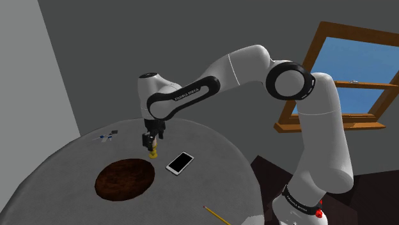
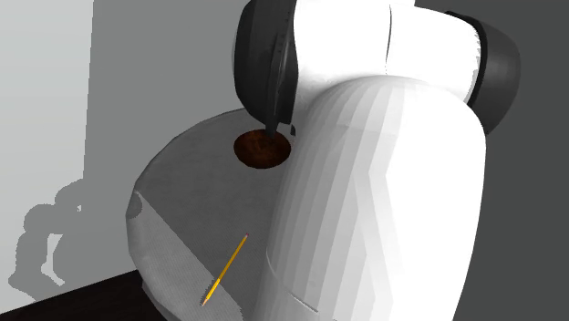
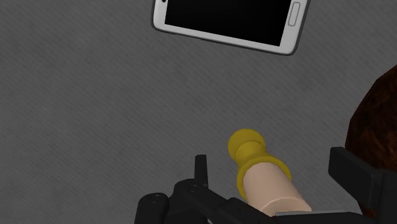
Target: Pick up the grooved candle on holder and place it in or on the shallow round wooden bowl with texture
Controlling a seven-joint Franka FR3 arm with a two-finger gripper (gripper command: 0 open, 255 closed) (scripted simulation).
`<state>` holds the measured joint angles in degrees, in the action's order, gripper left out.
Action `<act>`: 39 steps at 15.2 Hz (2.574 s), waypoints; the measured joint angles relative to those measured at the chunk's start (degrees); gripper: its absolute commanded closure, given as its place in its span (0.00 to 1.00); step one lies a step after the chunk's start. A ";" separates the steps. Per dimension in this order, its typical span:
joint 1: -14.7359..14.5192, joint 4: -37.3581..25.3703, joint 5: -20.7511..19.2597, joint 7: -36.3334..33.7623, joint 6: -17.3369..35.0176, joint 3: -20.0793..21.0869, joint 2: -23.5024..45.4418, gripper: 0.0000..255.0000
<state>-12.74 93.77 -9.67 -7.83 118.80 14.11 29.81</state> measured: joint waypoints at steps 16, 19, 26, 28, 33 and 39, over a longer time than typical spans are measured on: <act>0.06 -0.25 0.14 0.11 -0.69 0.07 -0.48 1.00; 0.20 -0.89 0.45 0.39 -2.29 0.22 -1.49 1.00; 0.26 -3.54 1.11 0.87 -6.78 0.56 -3.39 1.00; 0.24 -4.45 1.23 0.98 -7.98 0.62 -3.69 1.00; 0.20 -6.77 1.63 1.24 -11.48 0.83 -4.93 1.00; -0.35 -9.56 1.83 0.85 -14.82 1.12 -5.46 1.00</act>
<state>-13.09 84.21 -7.84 -6.98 103.99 15.23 24.36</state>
